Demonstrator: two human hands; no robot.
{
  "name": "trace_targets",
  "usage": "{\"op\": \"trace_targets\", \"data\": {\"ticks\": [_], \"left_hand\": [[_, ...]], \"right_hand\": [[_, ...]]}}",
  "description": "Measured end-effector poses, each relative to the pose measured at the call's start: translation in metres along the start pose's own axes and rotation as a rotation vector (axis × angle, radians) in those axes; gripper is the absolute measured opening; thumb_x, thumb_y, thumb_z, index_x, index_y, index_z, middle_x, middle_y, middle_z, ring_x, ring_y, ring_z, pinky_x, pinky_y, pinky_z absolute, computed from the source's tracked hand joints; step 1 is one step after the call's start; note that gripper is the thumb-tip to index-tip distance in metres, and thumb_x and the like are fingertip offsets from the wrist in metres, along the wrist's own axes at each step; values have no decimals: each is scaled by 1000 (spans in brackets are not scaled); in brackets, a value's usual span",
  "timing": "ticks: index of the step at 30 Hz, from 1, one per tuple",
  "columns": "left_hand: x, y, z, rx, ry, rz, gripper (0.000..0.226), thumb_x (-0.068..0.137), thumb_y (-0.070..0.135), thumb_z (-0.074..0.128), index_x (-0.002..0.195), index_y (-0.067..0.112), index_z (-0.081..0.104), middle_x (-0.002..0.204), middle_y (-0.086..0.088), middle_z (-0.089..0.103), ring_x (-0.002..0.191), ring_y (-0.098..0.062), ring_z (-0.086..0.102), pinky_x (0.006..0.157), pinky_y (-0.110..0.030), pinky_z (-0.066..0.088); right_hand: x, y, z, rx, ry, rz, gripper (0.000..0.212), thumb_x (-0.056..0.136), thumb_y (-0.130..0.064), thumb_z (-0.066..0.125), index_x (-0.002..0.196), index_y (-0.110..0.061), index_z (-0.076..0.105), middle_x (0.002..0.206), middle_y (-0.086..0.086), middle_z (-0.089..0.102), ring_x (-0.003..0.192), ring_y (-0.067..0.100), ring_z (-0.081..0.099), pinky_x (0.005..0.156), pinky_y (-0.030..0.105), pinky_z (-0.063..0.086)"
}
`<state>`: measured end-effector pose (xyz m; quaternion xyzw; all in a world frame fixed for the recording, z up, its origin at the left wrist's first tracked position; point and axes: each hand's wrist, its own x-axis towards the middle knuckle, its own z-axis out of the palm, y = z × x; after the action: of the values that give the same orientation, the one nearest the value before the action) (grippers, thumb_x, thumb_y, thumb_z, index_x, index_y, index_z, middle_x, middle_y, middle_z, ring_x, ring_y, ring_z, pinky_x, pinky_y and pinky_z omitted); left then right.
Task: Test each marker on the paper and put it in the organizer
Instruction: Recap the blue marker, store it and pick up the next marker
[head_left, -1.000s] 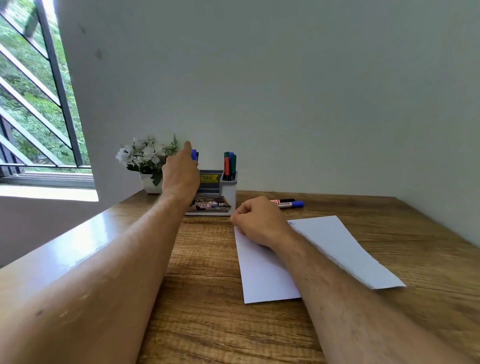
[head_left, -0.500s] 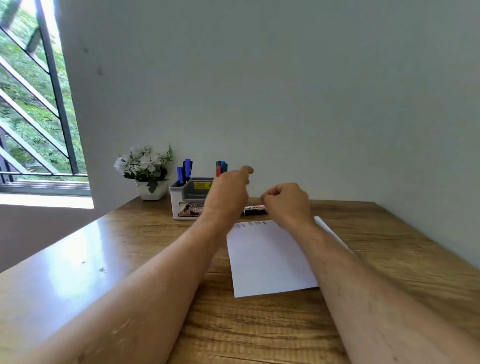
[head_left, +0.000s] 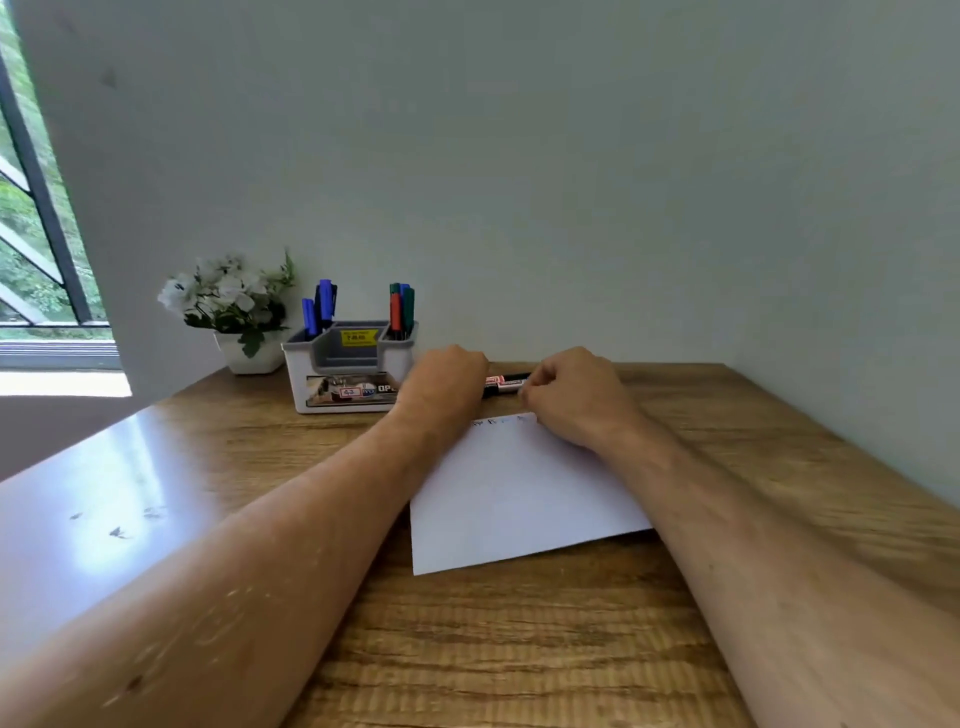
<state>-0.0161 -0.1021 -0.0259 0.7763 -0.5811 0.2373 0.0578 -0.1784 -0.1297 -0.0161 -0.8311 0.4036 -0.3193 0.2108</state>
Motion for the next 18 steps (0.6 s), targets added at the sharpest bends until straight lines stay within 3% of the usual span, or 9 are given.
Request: {"op": "trace_targets", "data": {"ticks": [5, 9, 13, 18], "left_hand": [[1, 3, 4, 78, -25, 0, 22, 93, 10, 50, 107, 11, 67, 102, -13, 68, 95, -33, 64, 77, -41, 53], [2, 3, 8, 85, 13, 40, 18, 93, 11, 53, 103, 9, 68, 102, -12, 66, 99, -31, 59, 80, -42, 53], [1, 5, 11, 74, 25, 47, 18, 95, 11, 54, 106, 7, 67, 105, -13, 62, 104, -31, 54, 83, -43, 53], [-2, 7, 6, 25, 0, 20, 22, 93, 14, 53, 107, 10, 70, 103, -12, 62, 96, -31, 59, 83, -45, 53]], "right_hand": [[-3, -5, 9, -111, -25, -94, 21, 86, -17, 57, 90, -13, 77, 89, 9, 74, 86, 26, 66, 73, 31, 54], [-2, -4, 10, -114, -58, -87, 21, 84, -16, 57, 92, -13, 76, 90, 9, 73, 86, 27, 66, 75, 32, 55], [0, 1, 8, -94, -83, -48, 19, 79, -13, 58, 86, -16, 76, 81, 4, 70, 80, 23, 64, 65, 25, 48], [2, 5, 9, -70, -101, -30, 15, 78, -13, 58, 74, -22, 70, 71, -4, 63, 71, 17, 59, 56, 22, 39]]}}
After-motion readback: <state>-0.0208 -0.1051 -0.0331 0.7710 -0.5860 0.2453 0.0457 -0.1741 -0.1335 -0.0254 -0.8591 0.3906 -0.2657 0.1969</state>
